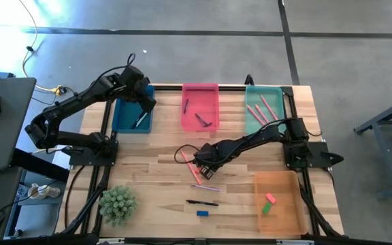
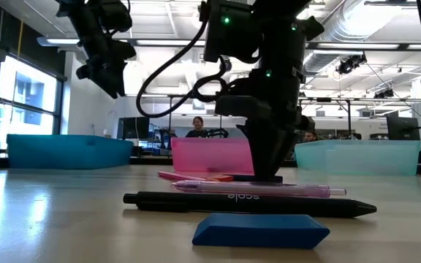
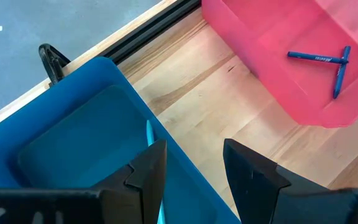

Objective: Sort crayons/erasers/pens/pencils in bins
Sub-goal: Put the blue crayon into the pink bin

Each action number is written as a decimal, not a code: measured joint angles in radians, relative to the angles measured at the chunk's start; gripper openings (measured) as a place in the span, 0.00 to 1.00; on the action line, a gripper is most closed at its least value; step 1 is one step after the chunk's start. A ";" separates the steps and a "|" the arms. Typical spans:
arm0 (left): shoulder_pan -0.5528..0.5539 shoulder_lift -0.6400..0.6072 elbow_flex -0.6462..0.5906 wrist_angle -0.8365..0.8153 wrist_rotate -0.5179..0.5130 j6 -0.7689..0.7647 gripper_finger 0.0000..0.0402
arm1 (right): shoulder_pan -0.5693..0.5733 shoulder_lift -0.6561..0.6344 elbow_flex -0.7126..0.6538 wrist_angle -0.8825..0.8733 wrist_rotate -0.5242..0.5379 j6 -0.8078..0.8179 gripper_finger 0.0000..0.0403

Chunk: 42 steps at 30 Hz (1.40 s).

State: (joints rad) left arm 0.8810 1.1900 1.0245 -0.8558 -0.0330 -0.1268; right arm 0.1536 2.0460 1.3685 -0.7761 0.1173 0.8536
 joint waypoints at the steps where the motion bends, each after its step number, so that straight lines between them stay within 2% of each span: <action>1: 0.000 0.000 0.000 0.000 0.000 0.000 0.37 | -0.004 0.000 0.000 -0.002 0.005 0.010 0.17; 6: 0.000 0.000 0.000 0.000 0.000 0.000 0.37 | -0.024 0.001 -0.001 -0.008 -0.014 0.011 0.05; 9: 0.000 0.000 0.000 0.000 0.000 0.000 0.37 | -0.031 0.001 -0.002 -0.008 -0.025 -0.006 0.01; 22: 0.000 0.000 0.000 0.000 0.000 0.026 0.37 | -0.039 -0.005 -0.004 -0.006 -0.042 -0.041 0.03; 34: -0.008 0.000 0.000 -0.008 0.007 0.018 0.37 | -0.097 -0.086 -0.008 0.013 -0.028 -0.055 0.03; 42: -0.061 0.000 0.000 -0.020 0.062 0.016 0.37 | -0.182 -0.172 -0.006 0.159 -0.030 -0.144 0.03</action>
State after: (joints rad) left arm 0.8199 1.1904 1.0245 -0.8757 0.0293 -0.1109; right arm -0.0283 1.8736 1.3621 -0.6170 0.0878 0.7091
